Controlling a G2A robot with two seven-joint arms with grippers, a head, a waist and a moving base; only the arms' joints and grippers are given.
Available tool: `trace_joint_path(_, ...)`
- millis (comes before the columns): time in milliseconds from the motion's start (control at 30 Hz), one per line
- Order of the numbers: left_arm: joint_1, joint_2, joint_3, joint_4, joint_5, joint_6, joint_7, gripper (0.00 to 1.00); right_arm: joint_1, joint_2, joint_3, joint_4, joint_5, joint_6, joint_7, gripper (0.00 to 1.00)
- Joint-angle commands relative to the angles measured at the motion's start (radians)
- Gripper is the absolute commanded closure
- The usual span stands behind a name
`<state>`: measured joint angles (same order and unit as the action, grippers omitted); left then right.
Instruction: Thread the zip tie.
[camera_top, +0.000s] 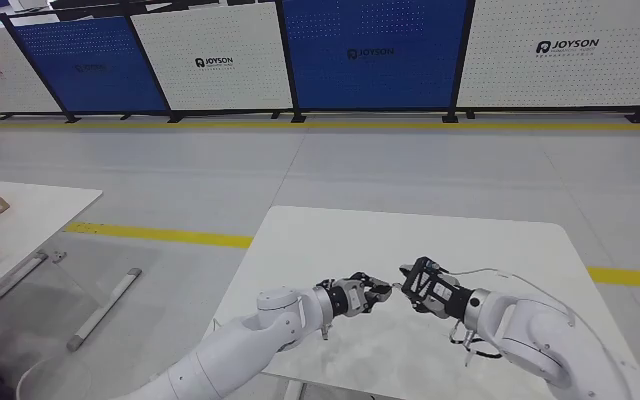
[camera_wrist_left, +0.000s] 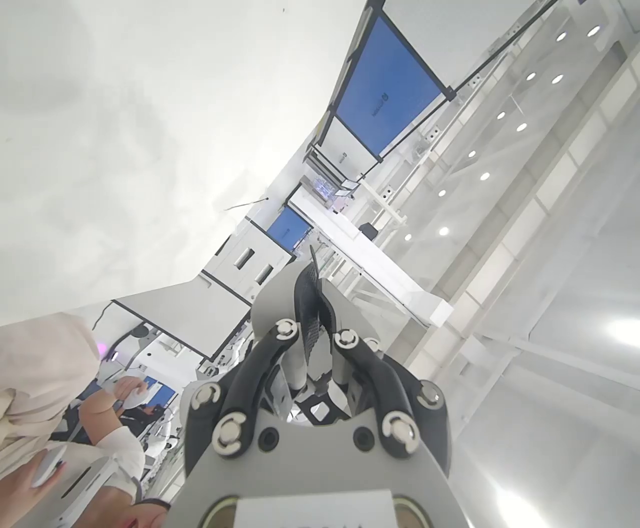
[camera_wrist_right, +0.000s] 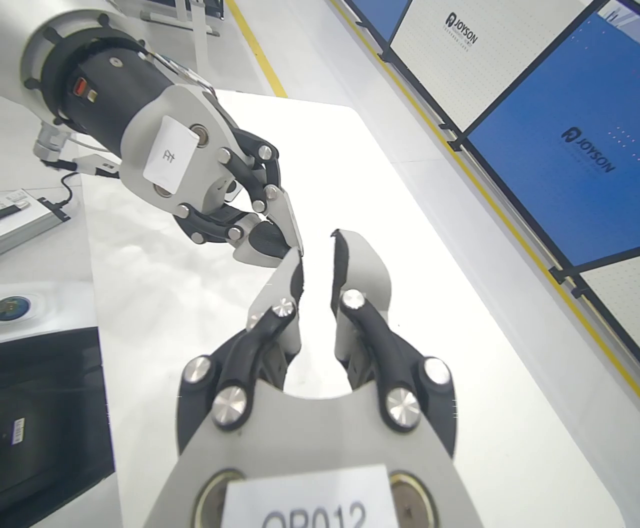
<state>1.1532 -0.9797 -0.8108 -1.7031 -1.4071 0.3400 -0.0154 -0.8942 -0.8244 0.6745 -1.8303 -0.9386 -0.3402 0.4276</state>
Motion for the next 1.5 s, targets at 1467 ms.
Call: trace_joint_path(1467,0.152,-0.057,0.104,-0.105,1.009,-0.389,0.376,1.0,0.103,-0.1,0.076,0.496,1.338,0.0,0.572,0.0)
